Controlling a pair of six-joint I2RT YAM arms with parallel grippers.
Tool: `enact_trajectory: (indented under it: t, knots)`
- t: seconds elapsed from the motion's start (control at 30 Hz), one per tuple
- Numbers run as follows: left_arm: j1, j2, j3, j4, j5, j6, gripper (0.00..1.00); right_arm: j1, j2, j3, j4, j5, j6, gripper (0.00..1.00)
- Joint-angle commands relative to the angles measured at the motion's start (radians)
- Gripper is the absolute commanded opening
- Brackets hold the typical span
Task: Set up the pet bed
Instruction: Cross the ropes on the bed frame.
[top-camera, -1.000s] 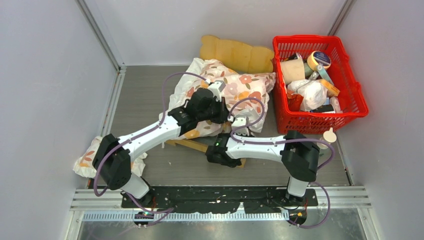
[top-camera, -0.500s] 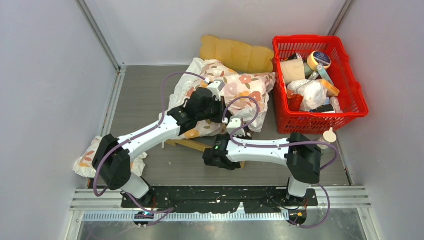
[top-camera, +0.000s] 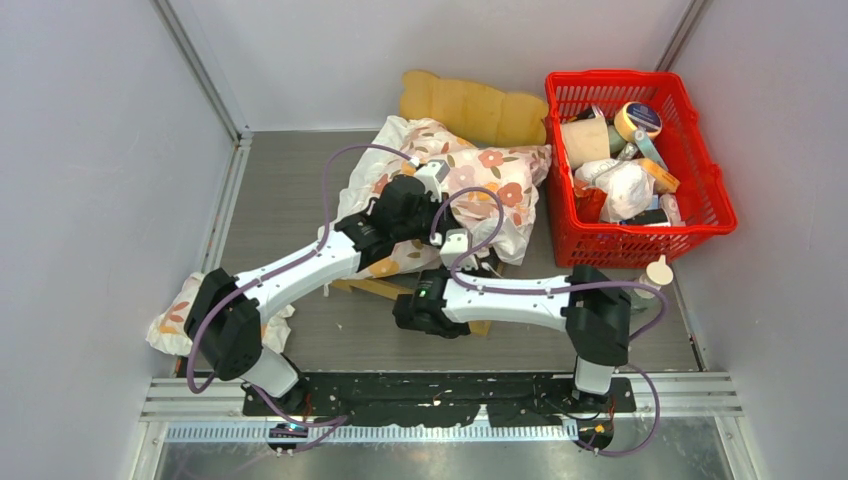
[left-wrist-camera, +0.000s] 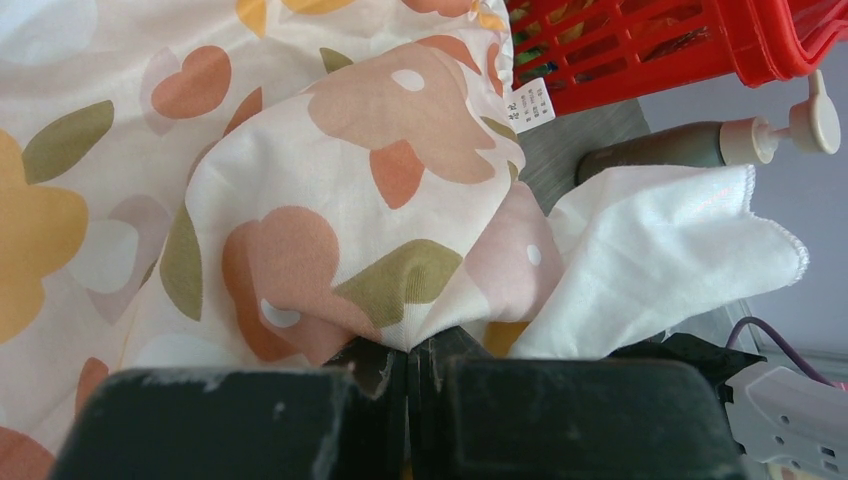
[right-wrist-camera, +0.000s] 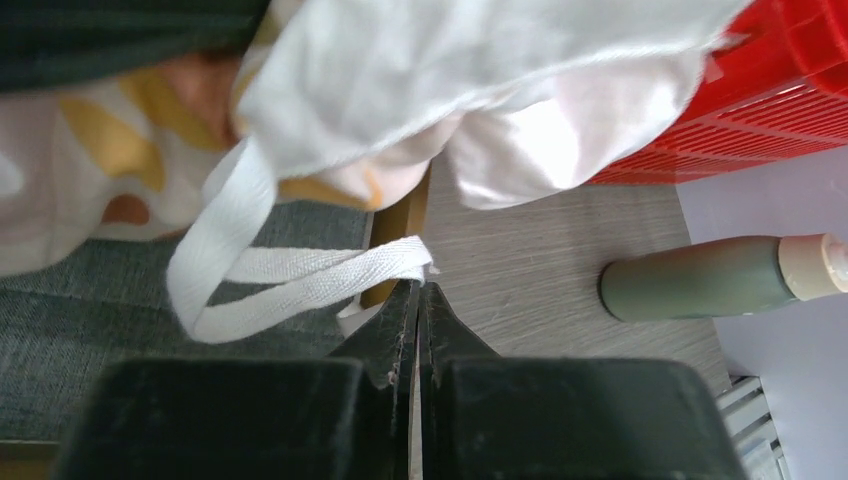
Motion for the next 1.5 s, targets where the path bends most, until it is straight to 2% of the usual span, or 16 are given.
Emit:
enact_trajectory:
  t: [0.0, 0.27, 0.37, 0.63, 0.7, 0.73, 0.77, 0.83, 0.87, 0.9, 0.93, 1.0, 1.1, 1.2, 1.37, 1.47]
  knots:
    - [0.010, -0.044, 0.009, 0.044, -0.008, 0.010, 0.00, 0.012, 0.055, -0.014, -0.011, -0.031, 0.084, 0.05]
    - [0.012, -0.045, 0.014, 0.041, -0.002, 0.006, 0.00, 0.013, -0.030, 0.001, -0.010, -0.014, 0.065, 0.05]
    - [0.012, -0.047, 0.014, 0.042, 0.000, 0.004, 0.00, 0.012, -0.062, 0.041, -0.010, -0.008, 0.026, 0.13]
    - [0.016, -0.062, 0.019, 0.028, 0.015, 0.027, 0.00, 0.013, -0.142, 0.139, 0.004, 0.031, -0.133, 0.16]
    - [0.018, -0.065, 0.018, 0.027, 0.021, 0.036, 0.00, 0.015, -0.162, 0.146, 0.042, 0.021, -0.228, 0.24]
    - [0.019, -0.067, 0.018, 0.027, 0.023, 0.041, 0.00, 0.017, -0.192, 0.134, 0.124, -0.002, -0.297, 0.32]
    - [0.020, -0.067, 0.017, 0.029, 0.028, 0.045, 0.00, 0.022, -0.214, 0.077, 0.191, -0.023, -0.486, 0.35]
    - [0.023, -0.066, 0.017, 0.029, 0.041, 0.048, 0.00, 0.015, -0.366, -0.067, 0.456, -0.122, -0.769, 0.43]
    - [0.026, -0.065, 0.016, 0.027, 0.049, 0.051, 0.00, 0.004, -0.411, -0.104, 0.619, -0.222, -0.841, 0.46]
    - [0.027, -0.067, 0.016, 0.026, 0.054, 0.052, 0.00, -0.034, -0.502, -0.190, 0.693, -0.281, -0.969, 0.48]
    - [0.029, -0.068, 0.014, 0.022, 0.056, 0.055, 0.00, -0.055, -0.544, -0.229, 0.808, -0.384, -1.012, 0.50]
    - [0.035, -0.074, 0.009, 0.019, 0.056, 0.060, 0.00, -0.097, -0.645, -0.342, 0.933, -0.462, -1.142, 0.51]
    - [0.046, -0.079, 0.014, 0.014, 0.057, 0.059, 0.00, -0.124, -0.729, -0.472, 1.084, -0.538, -1.257, 0.51]
    - [0.055, -0.074, 0.026, 0.009, 0.063, 0.051, 0.00, -0.125, -0.732, -0.547, 1.176, -0.487, -1.341, 0.51]
    - [0.065, -0.070, 0.028, 0.005, 0.076, 0.041, 0.00, -0.135, -0.650, -0.579, 1.338, -0.419, -1.460, 0.57]
    - [0.073, -0.067, 0.032, -0.009, 0.073, 0.042, 0.00, -0.176, -0.588, -0.553, 1.351, -0.450, -1.491, 0.59]
